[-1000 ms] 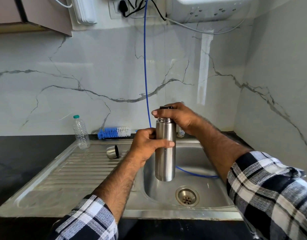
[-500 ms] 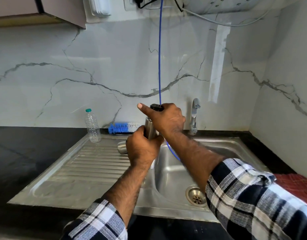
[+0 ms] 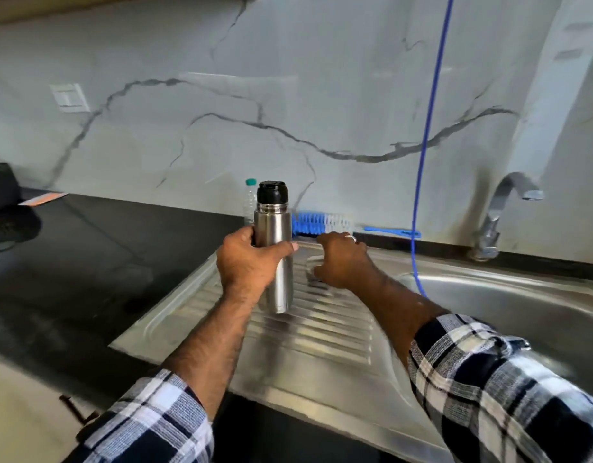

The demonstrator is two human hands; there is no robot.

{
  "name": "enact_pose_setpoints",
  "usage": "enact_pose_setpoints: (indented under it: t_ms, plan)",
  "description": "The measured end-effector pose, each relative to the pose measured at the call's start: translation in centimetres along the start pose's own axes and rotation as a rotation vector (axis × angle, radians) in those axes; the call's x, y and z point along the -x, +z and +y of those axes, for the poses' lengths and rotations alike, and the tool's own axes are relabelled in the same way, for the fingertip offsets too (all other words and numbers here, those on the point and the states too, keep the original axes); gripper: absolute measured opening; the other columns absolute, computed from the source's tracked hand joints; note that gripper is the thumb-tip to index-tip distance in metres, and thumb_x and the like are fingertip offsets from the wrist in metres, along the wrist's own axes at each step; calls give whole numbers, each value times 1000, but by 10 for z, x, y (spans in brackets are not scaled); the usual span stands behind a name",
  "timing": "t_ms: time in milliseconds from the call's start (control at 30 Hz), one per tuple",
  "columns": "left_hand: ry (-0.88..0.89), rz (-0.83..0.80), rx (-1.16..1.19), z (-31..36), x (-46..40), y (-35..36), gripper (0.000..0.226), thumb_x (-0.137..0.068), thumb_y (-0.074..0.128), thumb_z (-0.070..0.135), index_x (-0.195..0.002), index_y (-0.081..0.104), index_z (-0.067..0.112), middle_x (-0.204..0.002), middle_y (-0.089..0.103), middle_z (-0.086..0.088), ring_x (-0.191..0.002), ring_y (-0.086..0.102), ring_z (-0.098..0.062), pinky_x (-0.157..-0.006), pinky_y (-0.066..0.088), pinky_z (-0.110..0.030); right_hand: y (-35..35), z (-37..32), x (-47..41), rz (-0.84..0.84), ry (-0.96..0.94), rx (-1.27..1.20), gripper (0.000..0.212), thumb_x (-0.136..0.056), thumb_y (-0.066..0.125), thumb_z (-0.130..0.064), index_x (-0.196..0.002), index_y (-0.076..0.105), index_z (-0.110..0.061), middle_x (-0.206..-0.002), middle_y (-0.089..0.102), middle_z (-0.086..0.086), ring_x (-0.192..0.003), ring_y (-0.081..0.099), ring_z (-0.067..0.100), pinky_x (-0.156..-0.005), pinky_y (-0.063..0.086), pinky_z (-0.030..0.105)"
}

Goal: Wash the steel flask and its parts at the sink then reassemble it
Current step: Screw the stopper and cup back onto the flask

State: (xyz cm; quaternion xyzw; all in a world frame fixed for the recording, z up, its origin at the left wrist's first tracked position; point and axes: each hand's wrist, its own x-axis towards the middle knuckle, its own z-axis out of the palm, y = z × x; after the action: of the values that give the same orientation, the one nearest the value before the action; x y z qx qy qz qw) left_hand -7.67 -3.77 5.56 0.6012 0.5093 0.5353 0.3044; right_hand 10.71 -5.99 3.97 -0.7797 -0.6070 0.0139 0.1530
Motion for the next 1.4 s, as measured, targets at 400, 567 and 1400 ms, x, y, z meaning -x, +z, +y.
enact_pose_setpoints:
  t_ms: [400,567,1400]
  plan:
    - [-58,-69,65,-17,-16,23,49,-50,104,38,-91,76,30,-81,77,15,-72,76,-2,-71,67,-34,22,26,-23,58,-42,-83,59,-84,80,-47,-137,59,-32,-125,70,-3,-116,65,22,-103,44,43]
    - [-64,-148,168,9,5,45,48,-51,104,31,-88,74,31,-84,79,12,-75,77,-5,-75,67,-38,-15,69,16,140,181,-691,62,-78,93,-43,-129,62,-23,-110,70,-6,-90,70,7,-76,55,22]
    - [-33,-390,267,113,116,101,51,-47,104,26,-90,79,19,-81,81,7,-71,79,-13,-71,67,-37,-147,163,173,410,388,-349,44,-82,84,-57,-93,78,-15,-88,75,6,-84,69,22,-74,56,35]
